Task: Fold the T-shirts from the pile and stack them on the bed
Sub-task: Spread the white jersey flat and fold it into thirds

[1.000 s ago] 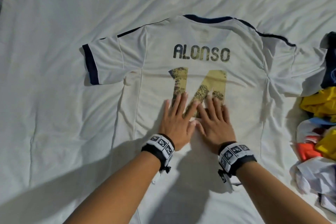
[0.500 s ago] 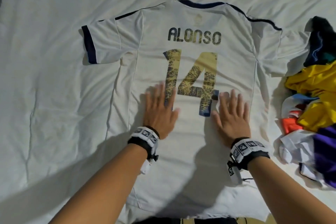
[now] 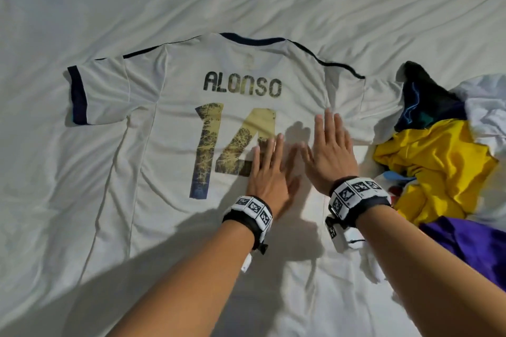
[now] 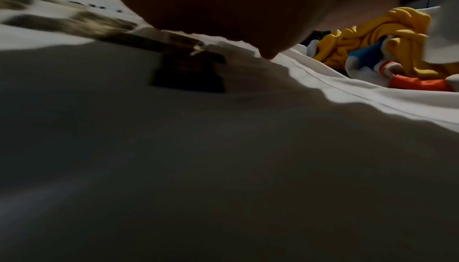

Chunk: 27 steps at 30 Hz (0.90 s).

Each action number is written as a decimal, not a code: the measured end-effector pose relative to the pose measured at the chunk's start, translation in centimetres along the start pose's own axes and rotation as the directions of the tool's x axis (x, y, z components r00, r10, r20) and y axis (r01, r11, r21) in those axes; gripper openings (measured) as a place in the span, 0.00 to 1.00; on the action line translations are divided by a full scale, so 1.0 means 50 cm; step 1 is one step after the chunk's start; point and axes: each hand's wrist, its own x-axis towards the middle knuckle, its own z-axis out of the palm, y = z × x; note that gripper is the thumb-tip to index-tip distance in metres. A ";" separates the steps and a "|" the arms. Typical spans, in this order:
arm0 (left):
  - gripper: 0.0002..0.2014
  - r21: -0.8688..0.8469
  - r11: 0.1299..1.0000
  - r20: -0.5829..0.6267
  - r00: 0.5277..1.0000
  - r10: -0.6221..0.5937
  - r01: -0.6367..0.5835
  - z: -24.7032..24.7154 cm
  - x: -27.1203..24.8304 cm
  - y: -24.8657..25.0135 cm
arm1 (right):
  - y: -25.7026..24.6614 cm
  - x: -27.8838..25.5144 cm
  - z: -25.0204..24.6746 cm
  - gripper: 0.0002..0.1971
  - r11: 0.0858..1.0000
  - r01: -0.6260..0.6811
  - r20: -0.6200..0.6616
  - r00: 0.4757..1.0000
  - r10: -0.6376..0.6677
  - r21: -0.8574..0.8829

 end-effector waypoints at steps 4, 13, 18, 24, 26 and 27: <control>0.36 -0.001 0.999 -0.020 0.999 -0.041 0.041 0.020 0.061 0.032 | 0.089 0.090 -0.004 0.36 0.995 0.045 0.096 0.995 -0.036 -0.087; 0.37 -0.058 0.995 -0.052 0.995 -0.081 0.078 0.017 0.063 0.051 | 0.203 0.108 -0.045 0.41 0.895 -0.383 0.148 0.922 0.357 0.228; 0.21 -0.141 0.976 -0.178 0.965 -0.192 0.168 -0.039 0.084 0.115 | 0.187 0.184 -0.101 0.24 0.963 -0.250 -0.155 0.952 0.263 0.100; 0.33 -0.284 0.944 -0.171 0.960 -0.222 0.168 -0.051 0.126 0.214 | 0.193 0.255 -0.123 0.32 0.991 -0.124 -0.044 0.991 0.126 0.049; 0.32 -0.288 0.935 -0.140 0.956 -0.257 0.210 -0.054 0.140 0.235 | 0.202 0.267 -0.112 0.34 0.986 -0.150 -0.005 0.988 0.151 0.068; 0.30 -0.287 0.930 -0.119 0.954 -0.273 0.231 -0.057 0.146 0.244 | 0.204 0.271 -0.108 0.33 0.983 -0.169 -0.015 0.985 0.170 0.075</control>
